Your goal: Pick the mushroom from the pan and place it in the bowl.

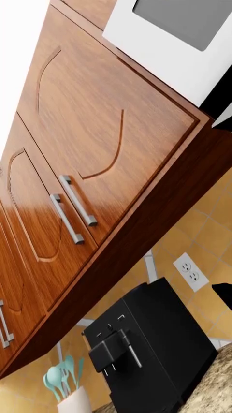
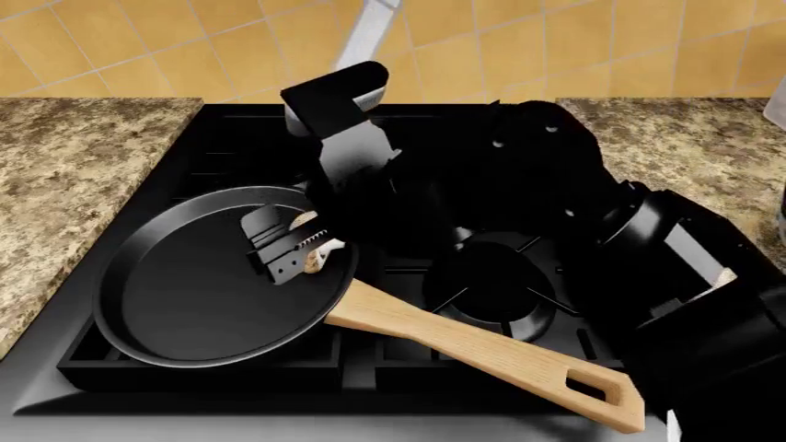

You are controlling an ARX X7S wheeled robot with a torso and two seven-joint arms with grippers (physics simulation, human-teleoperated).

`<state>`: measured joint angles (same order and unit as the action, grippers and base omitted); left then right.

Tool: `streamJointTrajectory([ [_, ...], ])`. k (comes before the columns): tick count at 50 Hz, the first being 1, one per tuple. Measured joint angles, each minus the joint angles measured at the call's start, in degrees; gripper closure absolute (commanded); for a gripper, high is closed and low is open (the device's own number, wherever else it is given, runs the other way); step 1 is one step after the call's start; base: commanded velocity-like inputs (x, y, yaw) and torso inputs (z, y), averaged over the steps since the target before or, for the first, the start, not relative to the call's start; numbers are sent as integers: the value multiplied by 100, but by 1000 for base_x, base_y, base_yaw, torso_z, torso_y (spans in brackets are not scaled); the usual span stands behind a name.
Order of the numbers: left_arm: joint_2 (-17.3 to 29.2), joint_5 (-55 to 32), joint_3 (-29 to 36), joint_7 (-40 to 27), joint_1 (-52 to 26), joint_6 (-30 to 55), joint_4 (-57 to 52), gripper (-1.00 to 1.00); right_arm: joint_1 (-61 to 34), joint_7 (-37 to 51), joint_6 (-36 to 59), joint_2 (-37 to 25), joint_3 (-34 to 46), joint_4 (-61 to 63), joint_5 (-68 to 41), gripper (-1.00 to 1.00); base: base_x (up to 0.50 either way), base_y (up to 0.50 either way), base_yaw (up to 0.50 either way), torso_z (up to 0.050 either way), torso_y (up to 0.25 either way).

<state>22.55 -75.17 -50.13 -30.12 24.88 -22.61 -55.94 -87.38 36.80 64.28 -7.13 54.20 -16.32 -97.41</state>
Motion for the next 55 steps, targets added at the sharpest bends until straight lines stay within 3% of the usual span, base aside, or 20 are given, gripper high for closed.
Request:
streamJointTrajectory([
  [55,-16,-38,-29,-2,1,-7,18,-100,100,36,-52,152,282,-631,-260,-100,0,0,0,0,0],
])
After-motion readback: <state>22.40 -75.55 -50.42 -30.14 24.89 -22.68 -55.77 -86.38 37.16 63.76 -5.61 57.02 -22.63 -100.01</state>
